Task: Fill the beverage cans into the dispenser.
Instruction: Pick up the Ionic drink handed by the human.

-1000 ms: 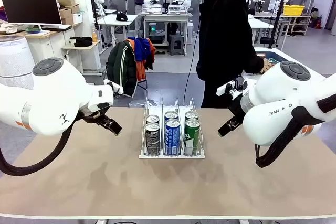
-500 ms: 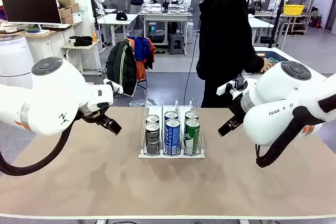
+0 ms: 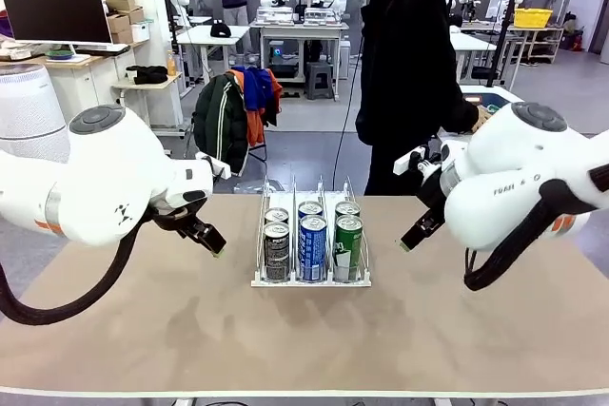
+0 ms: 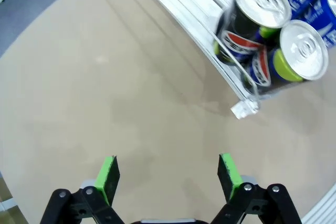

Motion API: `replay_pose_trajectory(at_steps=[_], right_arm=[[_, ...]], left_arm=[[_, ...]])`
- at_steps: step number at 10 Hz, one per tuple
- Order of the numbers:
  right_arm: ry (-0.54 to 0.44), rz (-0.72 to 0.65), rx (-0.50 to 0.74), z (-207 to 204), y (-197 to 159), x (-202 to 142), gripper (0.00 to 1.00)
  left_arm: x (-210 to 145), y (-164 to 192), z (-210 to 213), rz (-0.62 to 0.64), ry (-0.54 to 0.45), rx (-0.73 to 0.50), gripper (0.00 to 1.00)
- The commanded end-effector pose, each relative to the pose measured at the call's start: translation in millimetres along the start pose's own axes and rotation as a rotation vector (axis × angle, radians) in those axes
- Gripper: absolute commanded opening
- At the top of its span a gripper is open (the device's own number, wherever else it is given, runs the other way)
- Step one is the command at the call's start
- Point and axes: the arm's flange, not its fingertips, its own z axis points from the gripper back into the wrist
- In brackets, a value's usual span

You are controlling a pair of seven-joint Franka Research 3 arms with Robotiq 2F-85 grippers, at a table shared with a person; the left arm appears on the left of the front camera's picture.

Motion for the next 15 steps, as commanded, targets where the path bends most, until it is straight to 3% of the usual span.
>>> replay_pose_trajectory(at_steps=[1, 3, 6, 8, 15], right_arm=[[0.009, 0.067, 0.100, 26, -16, 4, 1.00], [-0.003, 0.079, 0.169, 49, -29, 5, 1.00], [-0.130, 0.064, 0.209, 90, -53, 0, 1.00], [-0.090, 0.068, 0.168, 89, -49, 4, 1.00], [-0.090, 0.068, 0.168, 89, -49, 4, 1.00]], left_arm=[[1, 23, 28, -0.085, 0.023, -0.133, 1.00], [-2, 29, 53, -0.167, -0.010, -0.194, 1.00], [-6, 42, 89, -0.200, -0.084, -0.187, 1.00], [2, 33, 87, -0.187, -0.065, -0.161, 1.00], [2, 33, 87, -0.187, -0.065, -0.161, 1.00]])
